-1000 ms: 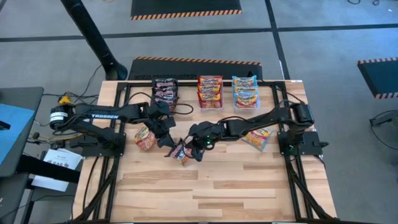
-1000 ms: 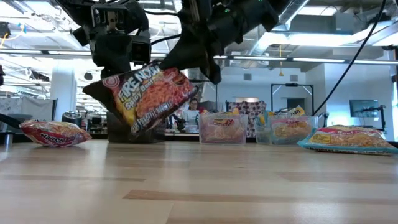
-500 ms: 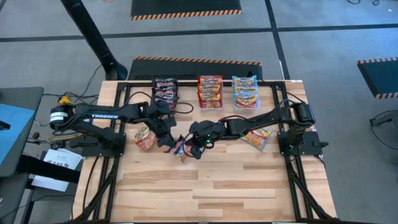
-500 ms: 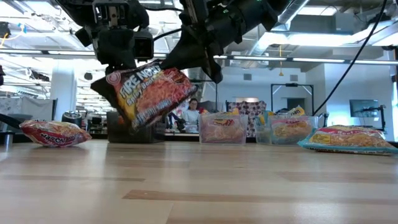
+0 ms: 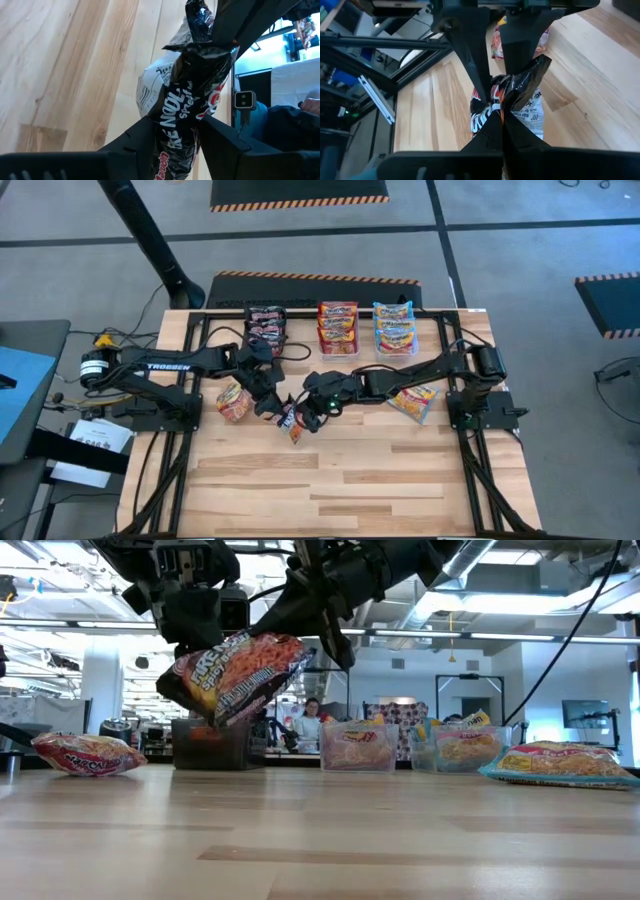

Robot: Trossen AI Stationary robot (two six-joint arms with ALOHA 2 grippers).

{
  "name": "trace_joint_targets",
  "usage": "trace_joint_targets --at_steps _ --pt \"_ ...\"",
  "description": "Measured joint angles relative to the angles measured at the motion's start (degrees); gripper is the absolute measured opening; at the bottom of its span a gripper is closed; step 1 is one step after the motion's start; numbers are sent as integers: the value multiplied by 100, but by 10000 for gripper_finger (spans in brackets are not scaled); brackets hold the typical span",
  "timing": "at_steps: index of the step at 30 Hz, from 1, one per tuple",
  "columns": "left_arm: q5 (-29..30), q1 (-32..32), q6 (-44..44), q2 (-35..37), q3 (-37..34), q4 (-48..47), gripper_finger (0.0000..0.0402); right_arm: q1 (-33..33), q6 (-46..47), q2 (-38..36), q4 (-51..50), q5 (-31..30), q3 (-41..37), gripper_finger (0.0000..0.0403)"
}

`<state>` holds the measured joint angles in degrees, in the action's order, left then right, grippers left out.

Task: Sort Maruchan noodles
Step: Put the black noodle pack into the black bin

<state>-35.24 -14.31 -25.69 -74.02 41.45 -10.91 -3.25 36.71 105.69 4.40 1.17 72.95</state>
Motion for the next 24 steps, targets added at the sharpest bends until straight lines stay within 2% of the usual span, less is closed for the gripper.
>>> trace_joint_targets --at_steps 14,24 --pt "-46 0 150 0 0 -3 8 15 232 0 -23 14 10 14" --pt "-36 2 259 0 2 -156 2 86 31 0 -28 13 26 92"
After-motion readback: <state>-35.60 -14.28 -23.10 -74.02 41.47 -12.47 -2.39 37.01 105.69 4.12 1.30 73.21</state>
